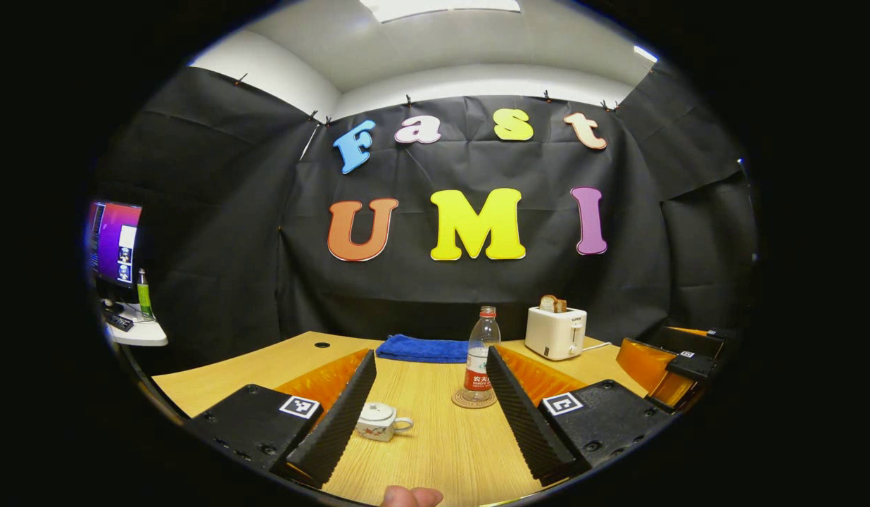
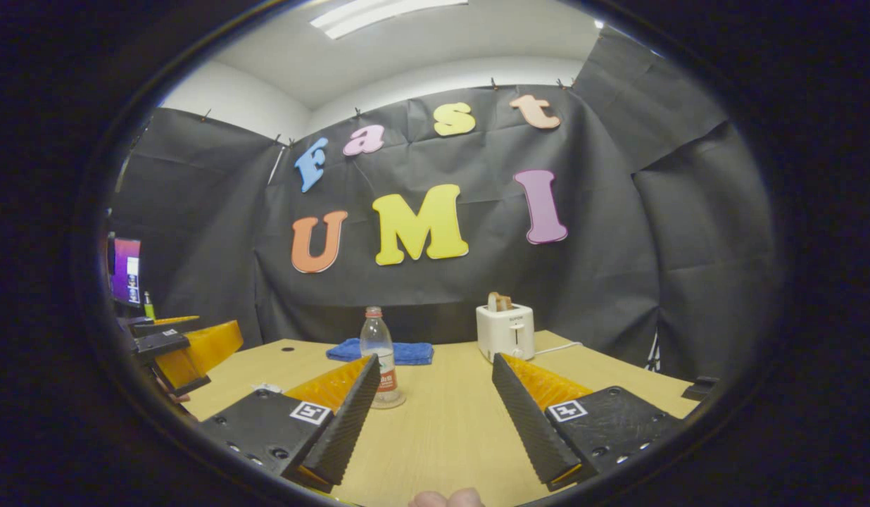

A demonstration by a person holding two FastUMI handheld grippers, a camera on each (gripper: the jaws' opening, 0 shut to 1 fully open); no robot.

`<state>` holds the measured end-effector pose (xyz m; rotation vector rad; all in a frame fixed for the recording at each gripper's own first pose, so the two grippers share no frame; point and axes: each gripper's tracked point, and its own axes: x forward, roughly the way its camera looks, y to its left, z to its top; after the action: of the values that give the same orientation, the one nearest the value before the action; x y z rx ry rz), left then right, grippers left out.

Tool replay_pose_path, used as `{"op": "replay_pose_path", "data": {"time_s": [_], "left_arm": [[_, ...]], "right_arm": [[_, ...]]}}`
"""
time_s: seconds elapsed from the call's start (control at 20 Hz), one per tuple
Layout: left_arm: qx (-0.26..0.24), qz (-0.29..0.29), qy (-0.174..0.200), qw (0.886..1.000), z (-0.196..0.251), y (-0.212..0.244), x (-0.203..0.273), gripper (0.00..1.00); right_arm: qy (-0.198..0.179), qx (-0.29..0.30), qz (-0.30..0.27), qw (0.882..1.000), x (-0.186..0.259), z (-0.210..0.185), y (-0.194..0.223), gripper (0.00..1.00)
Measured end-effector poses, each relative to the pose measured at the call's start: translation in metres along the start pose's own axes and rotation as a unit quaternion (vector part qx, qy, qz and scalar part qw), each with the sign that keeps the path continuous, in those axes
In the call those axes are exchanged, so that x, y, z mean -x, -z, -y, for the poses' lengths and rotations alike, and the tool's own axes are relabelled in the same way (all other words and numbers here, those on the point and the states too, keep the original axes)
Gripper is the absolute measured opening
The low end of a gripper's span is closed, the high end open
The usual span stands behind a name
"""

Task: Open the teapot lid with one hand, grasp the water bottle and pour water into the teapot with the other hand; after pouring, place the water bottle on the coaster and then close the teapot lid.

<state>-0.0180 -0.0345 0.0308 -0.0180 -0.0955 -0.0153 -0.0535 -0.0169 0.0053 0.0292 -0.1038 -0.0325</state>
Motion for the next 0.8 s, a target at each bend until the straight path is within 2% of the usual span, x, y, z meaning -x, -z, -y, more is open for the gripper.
{"op": "replay_pose_path", "data": {"time_s": [0.1, 0.2, 0.3, 0.45, 0.5, 0.6, 0.75, 0.8], "left_arm": [[-0.003, -0.003, -0.002, 1.000, -0.004, 0.003, 0.001, 1.00], [0.008, -0.005, -0.004, 1.000, -0.008, 0.004, 0.002, 0.99], [0.015, -0.008, -0.007, 1.000, -0.013, 0.006, 0.001, 0.99], [0.017, -0.011, -0.011, 1.000, -0.018, 0.006, 0.002, 0.99], [0.016, -0.013, -0.011, 1.000, -0.019, 0.008, 0.002, 0.99], [0.015, -0.014, -0.011, 1.000, -0.020, 0.006, 0.003, 0.99], [0.014, -0.012, -0.010, 1.000, -0.019, 0.005, 0.002, 0.99], [0.015, -0.011, -0.009, 1.000, -0.019, 0.005, 0.002, 0.99]], "right_arm": [[0.000, 0.011, 0.006, 1.000, 0.000, -0.002, -0.004, 0.96], [-0.003, 0.011, 0.010, 1.000, 0.000, -0.006, -0.007, 0.92], [-0.006, 0.013, 0.009, 1.000, -0.001, -0.009, -0.007, 0.96], [-0.010, 0.013, 0.003, 1.000, -0.002, -0.013, -0.003, 0.92], [-0.012, 0.012, 0.001, 1.000, -0.002, -0.014, -0.002, 0.96], [-0.012, 0.012, 0.003, 1.000, -0.001, -0.014, -0.003, 0.96], [-0.013, 0.013, 0.007, 1.000, -0.001, -0.013, -0.005, 0.92], [-0.013, 0.014, 0.007, 1.000, -0.002, -0.013, -0.006, 0.96]]}}
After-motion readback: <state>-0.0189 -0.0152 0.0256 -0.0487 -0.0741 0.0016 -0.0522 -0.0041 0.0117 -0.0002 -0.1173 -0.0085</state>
